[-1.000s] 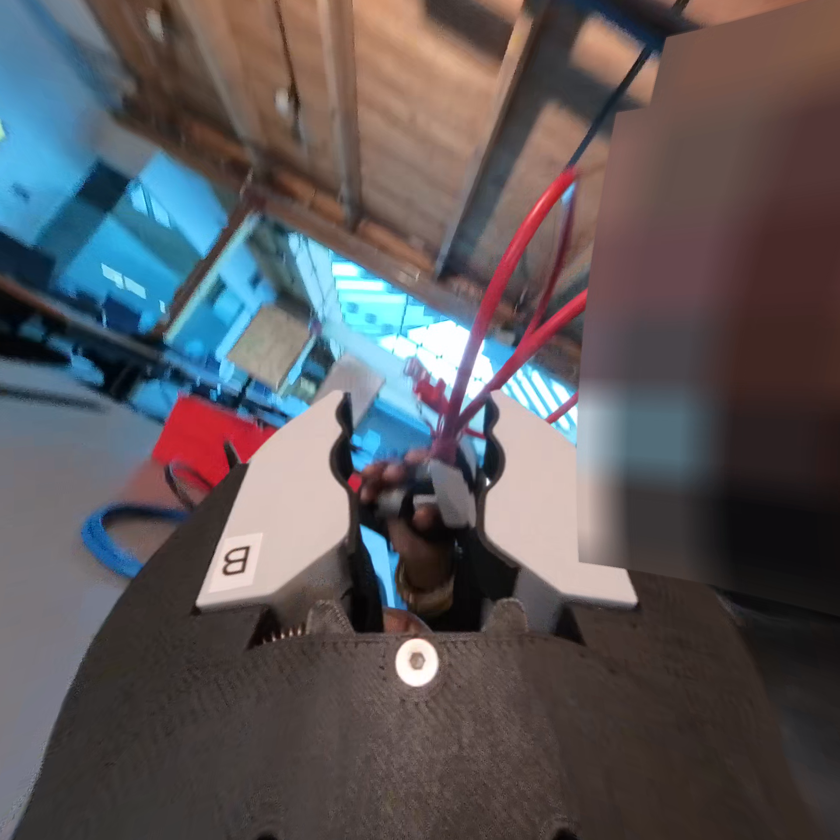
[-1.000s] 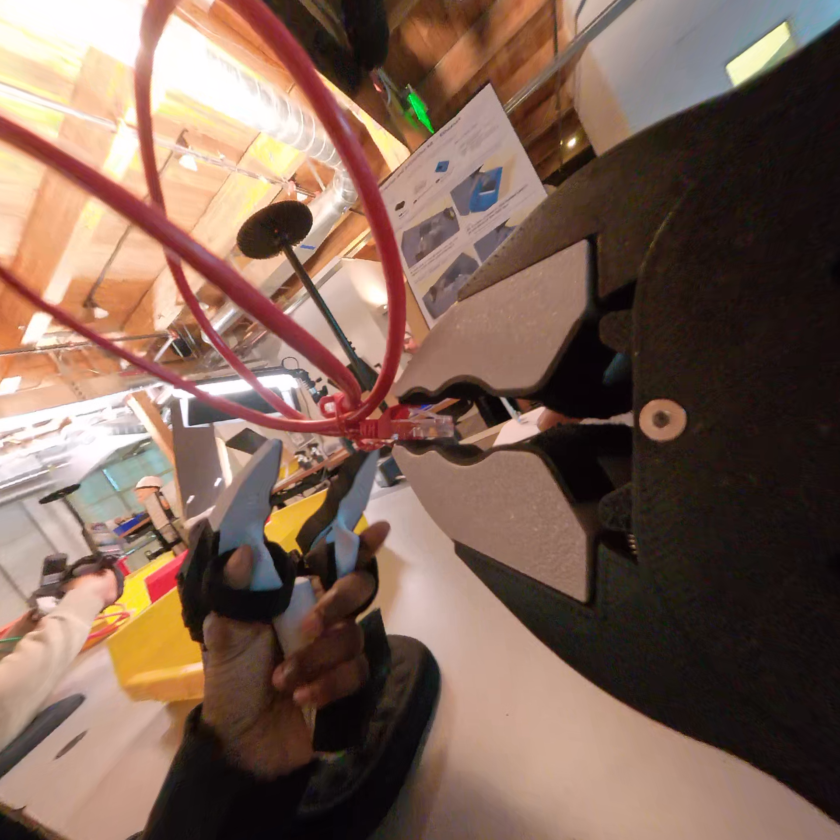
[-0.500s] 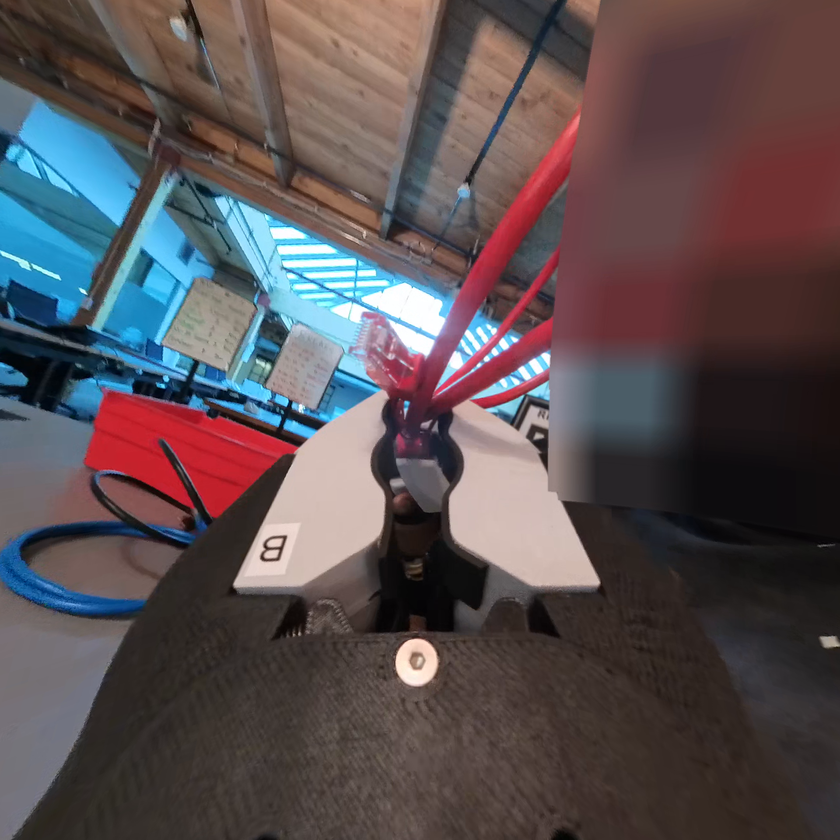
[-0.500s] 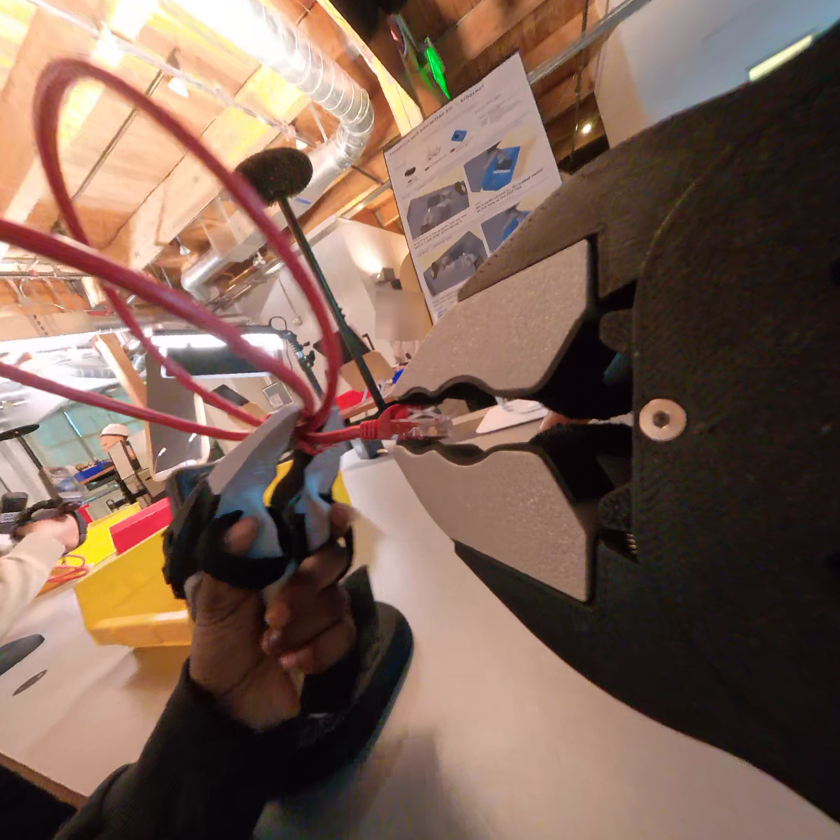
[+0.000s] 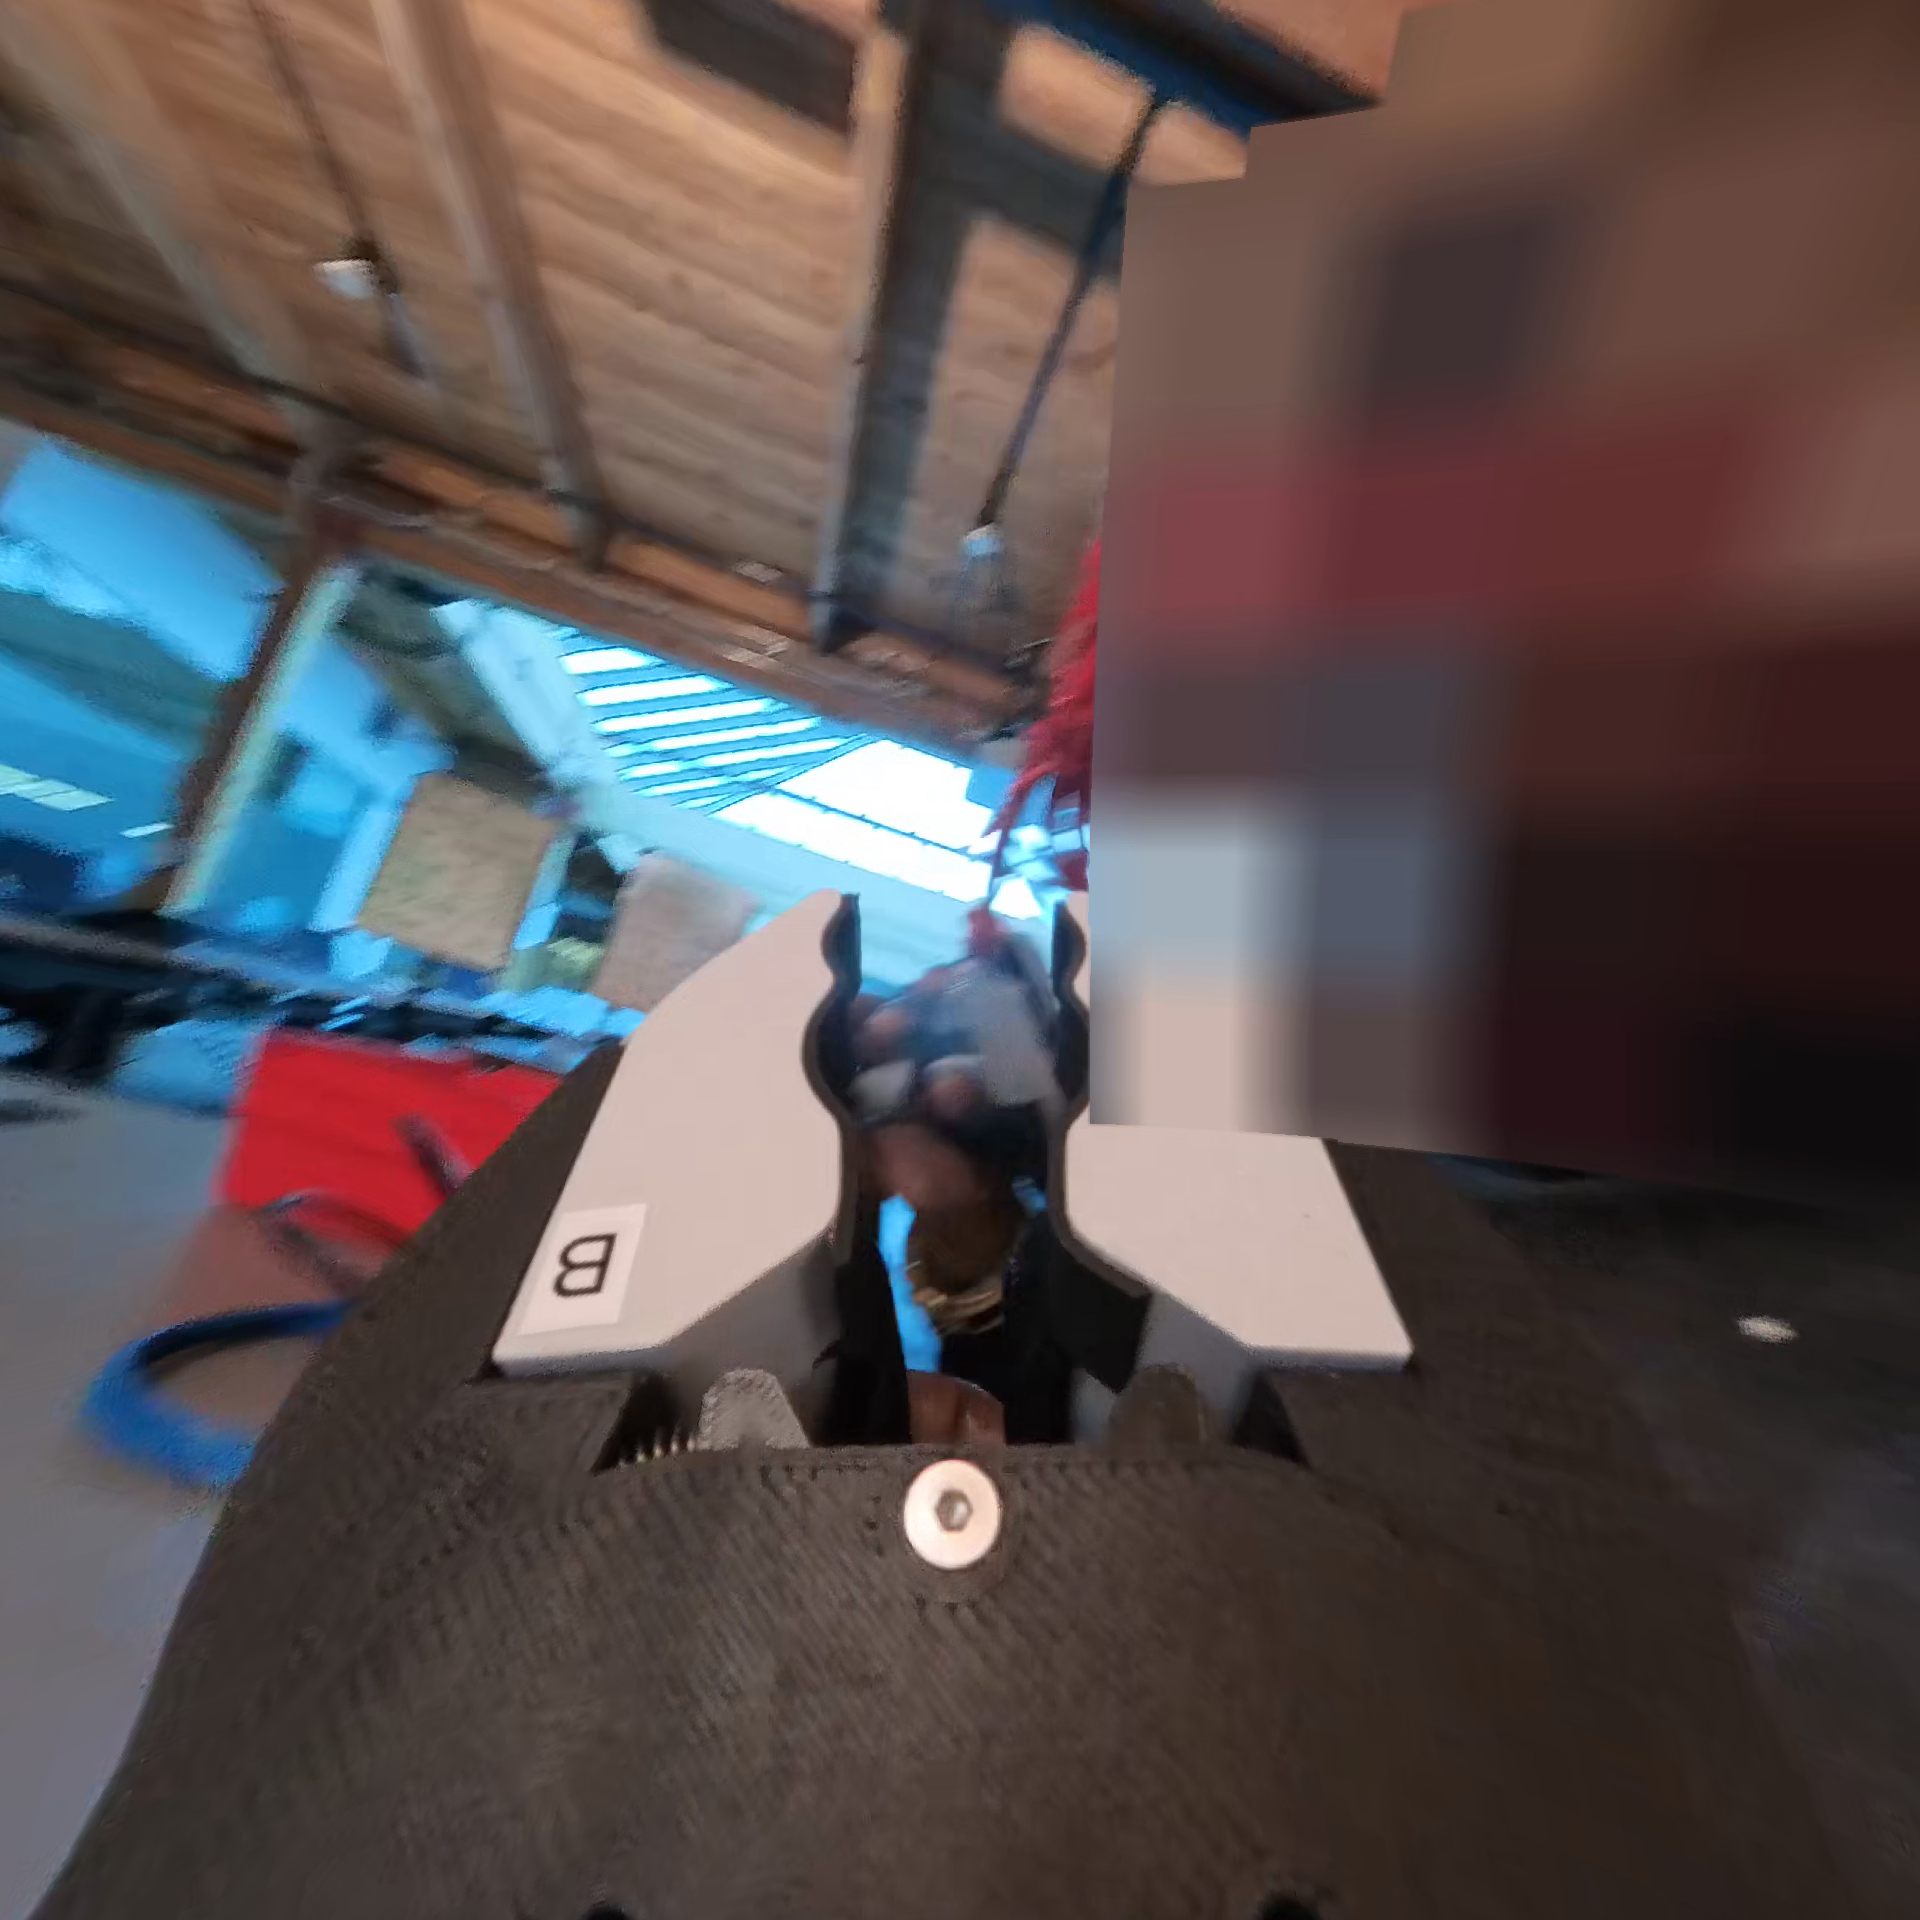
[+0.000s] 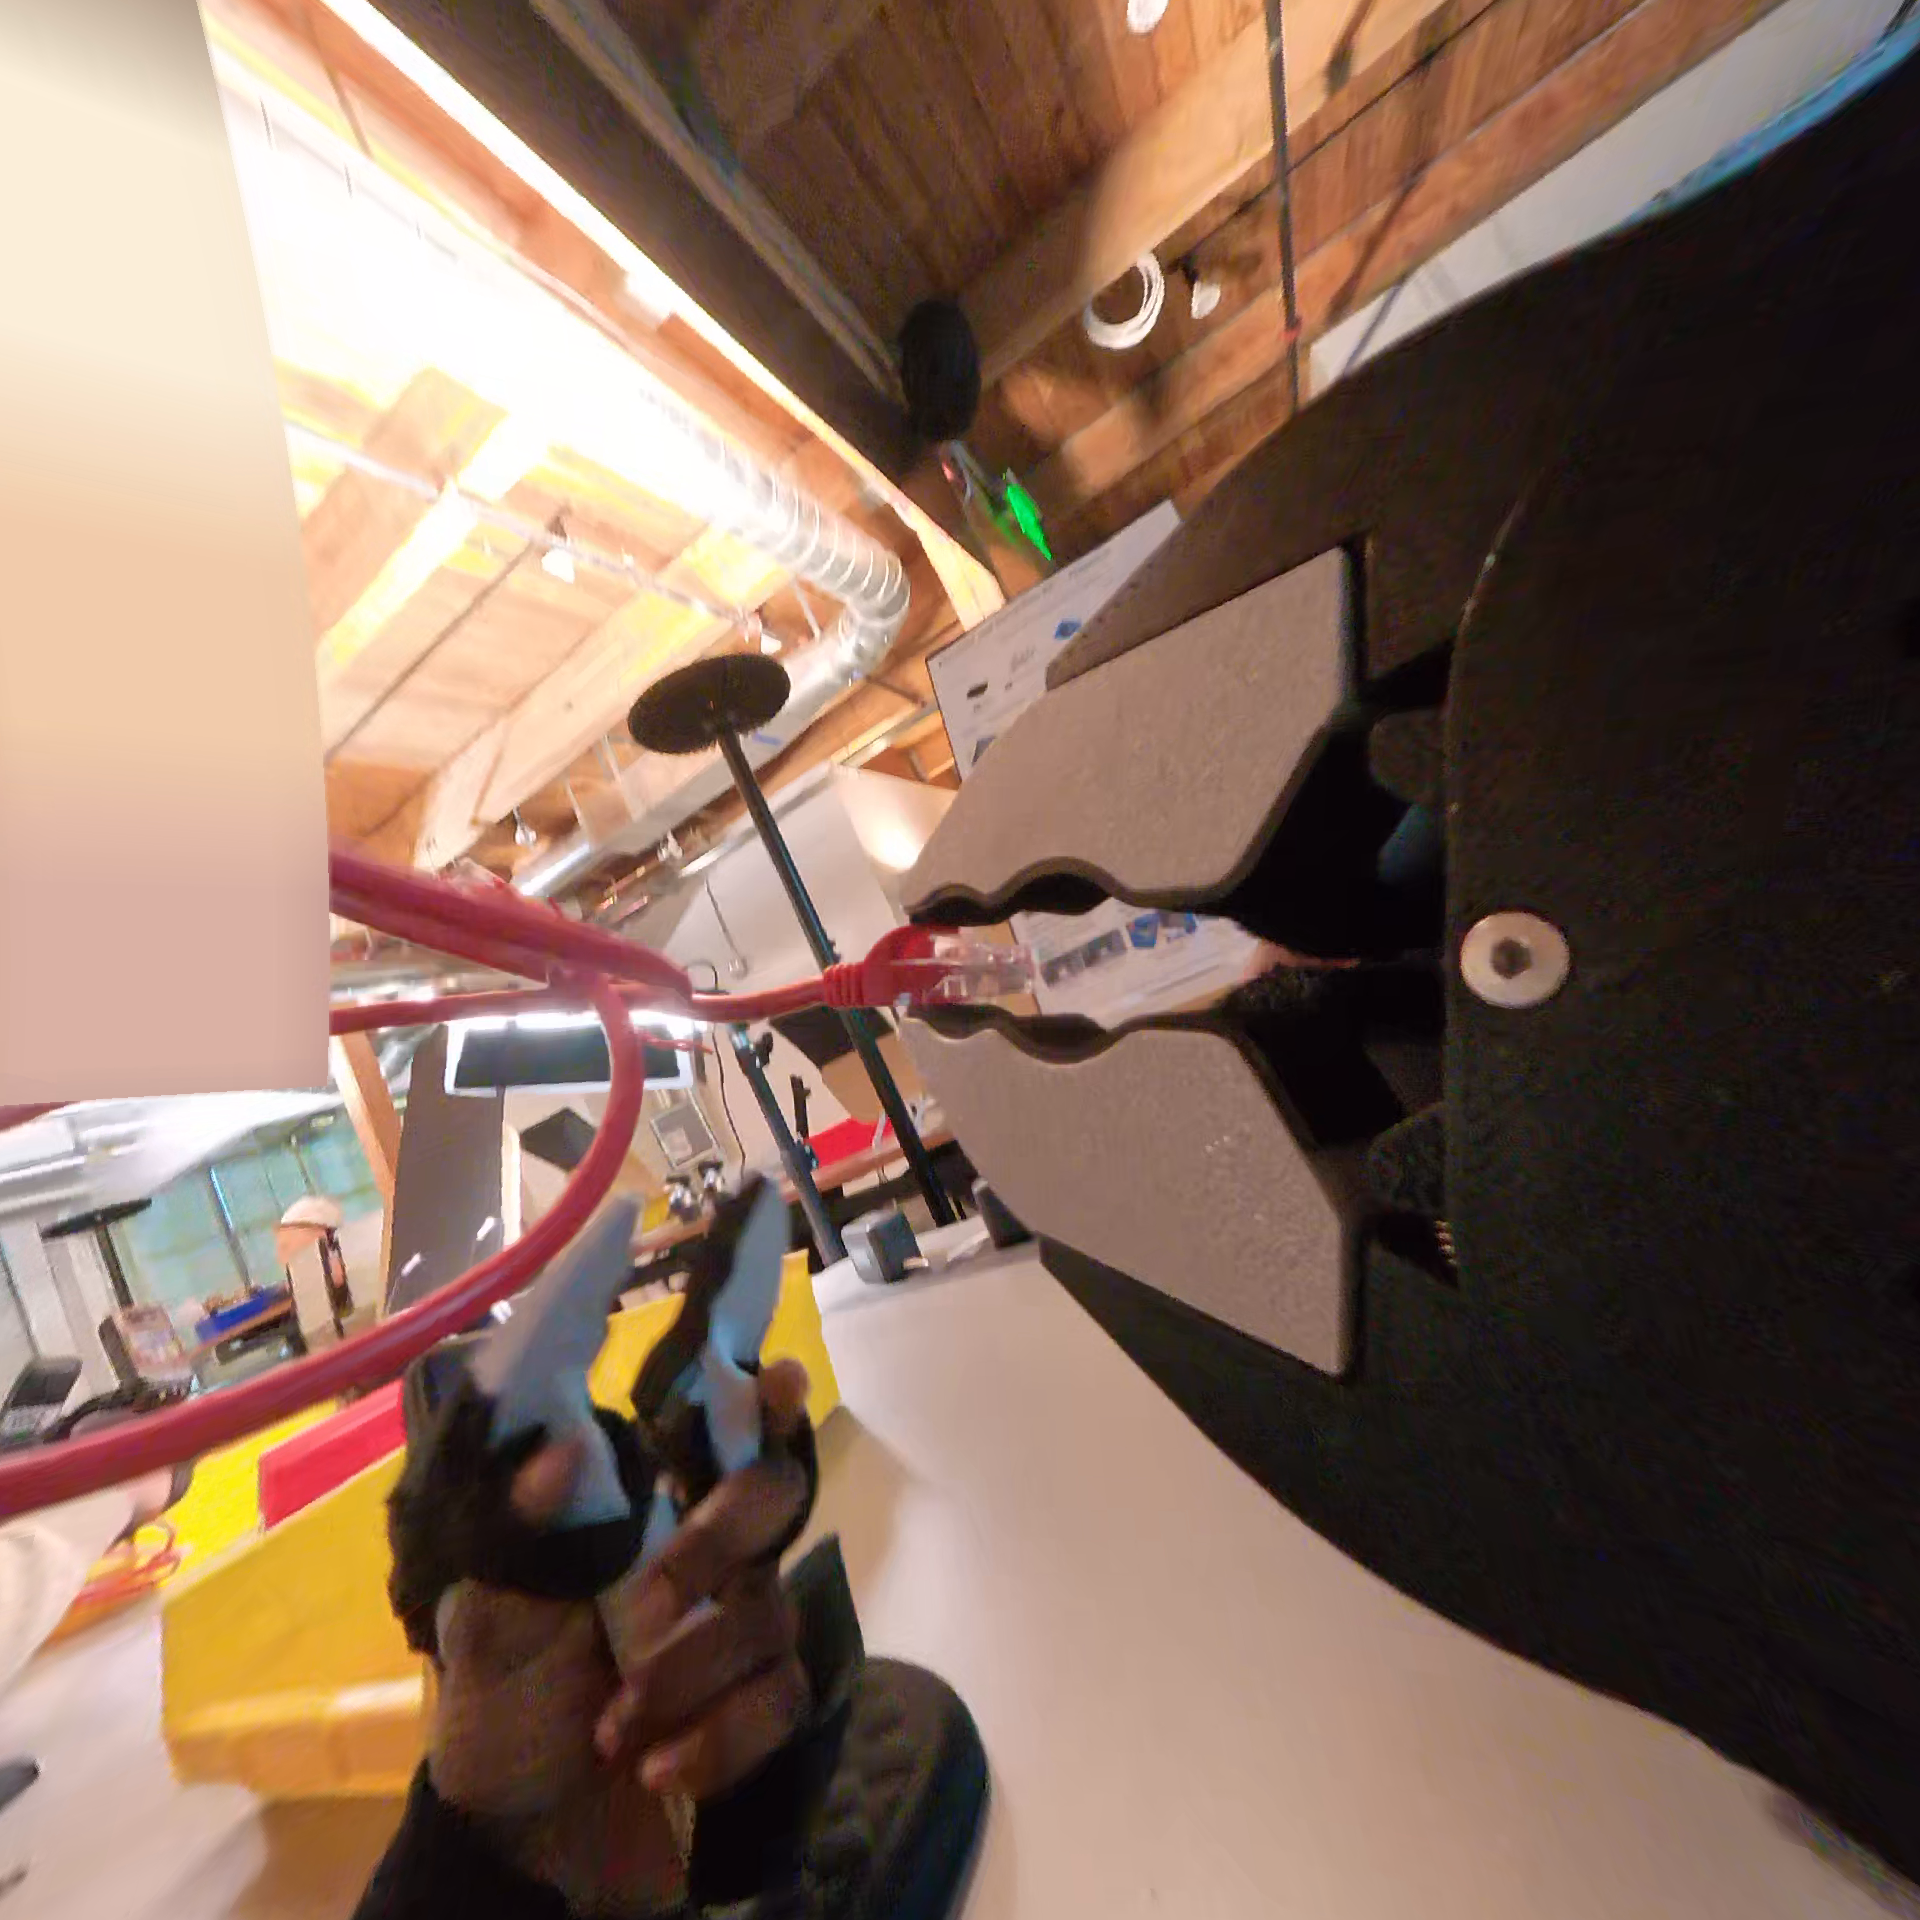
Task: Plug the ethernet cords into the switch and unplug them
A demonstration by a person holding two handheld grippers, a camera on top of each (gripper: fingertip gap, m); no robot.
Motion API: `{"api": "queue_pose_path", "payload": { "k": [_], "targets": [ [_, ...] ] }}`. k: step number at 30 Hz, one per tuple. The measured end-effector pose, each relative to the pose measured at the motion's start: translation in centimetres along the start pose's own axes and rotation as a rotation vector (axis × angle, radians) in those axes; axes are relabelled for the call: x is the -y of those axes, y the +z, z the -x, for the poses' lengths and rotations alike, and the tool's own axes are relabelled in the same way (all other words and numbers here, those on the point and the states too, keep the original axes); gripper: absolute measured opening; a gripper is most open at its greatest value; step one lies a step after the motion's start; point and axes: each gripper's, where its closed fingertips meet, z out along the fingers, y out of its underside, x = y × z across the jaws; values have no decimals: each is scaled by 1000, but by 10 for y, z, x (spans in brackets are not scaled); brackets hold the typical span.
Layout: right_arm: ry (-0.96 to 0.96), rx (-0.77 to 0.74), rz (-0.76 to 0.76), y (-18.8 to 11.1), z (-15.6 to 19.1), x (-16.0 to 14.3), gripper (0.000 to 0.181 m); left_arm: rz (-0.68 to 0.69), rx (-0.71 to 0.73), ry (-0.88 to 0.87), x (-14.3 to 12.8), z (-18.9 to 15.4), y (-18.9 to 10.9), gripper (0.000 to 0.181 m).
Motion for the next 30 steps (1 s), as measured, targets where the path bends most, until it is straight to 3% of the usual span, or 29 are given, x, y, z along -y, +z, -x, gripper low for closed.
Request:
{"api": "queue_pose_path", "payload": {
  "k": [1,3,12,19,23,30],
  "targets": [
    [-6,-10,-3,-1,-3,1,13,30,88,19,-5,13,-1,33],
    [6,11,-19,-1,-1,5,13,112,158,28,-19,25,1,36],
    [-94,210,18,6,44,2,13,358,46,36,-80,0,31,49],
    [-83,309,62,6,60,-8,13,349,22,-57,-76,-2,29,32],
    [-117,309,75,7,62,-10,13,370,84,-22,-77,7,27,29],
    [-111,312,56,6,62,-6,13,420,53,-28,-84,3,25,13]
  ]
}}
